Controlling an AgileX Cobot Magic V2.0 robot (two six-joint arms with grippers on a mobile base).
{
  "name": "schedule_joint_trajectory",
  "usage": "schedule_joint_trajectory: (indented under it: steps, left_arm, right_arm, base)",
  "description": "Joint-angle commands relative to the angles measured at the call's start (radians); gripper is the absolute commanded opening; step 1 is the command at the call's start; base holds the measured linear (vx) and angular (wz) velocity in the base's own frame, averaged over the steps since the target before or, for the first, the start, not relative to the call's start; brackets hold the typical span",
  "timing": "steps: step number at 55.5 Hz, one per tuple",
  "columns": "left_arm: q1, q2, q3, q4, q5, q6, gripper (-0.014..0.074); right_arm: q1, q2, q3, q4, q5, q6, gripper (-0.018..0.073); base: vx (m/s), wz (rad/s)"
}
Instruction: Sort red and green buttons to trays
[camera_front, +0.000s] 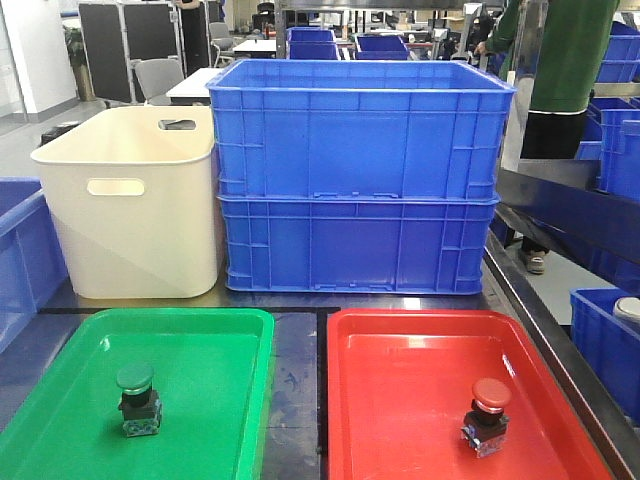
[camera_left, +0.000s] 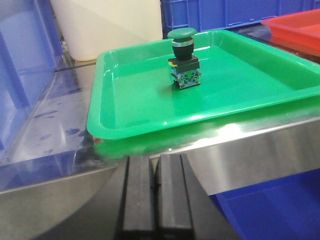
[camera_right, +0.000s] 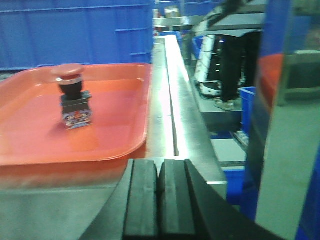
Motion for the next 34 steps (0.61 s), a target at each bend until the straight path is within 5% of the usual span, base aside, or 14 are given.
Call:
schedule_joint_trajectory:
  steps: [1, 34]
  left_arm:
    - [-0.003, -0.013, -0.026, -0.007, -0.075, -0.002, -0.0003]
    - [-0.003, -0.013, -0.026, -0.007, -0.075, -0.002, -0.0003]
  right_arm:
    - [-0.022, -0.007, 0.008, 0.025, -0.071, -0.007, -0.0008]
    - [-0.022, -0.007, 0.008, 0.024, -0.071, -0.007, -0.0008]
  base:
    - [0.0, 0.0]
    - [0.0, 0.0]
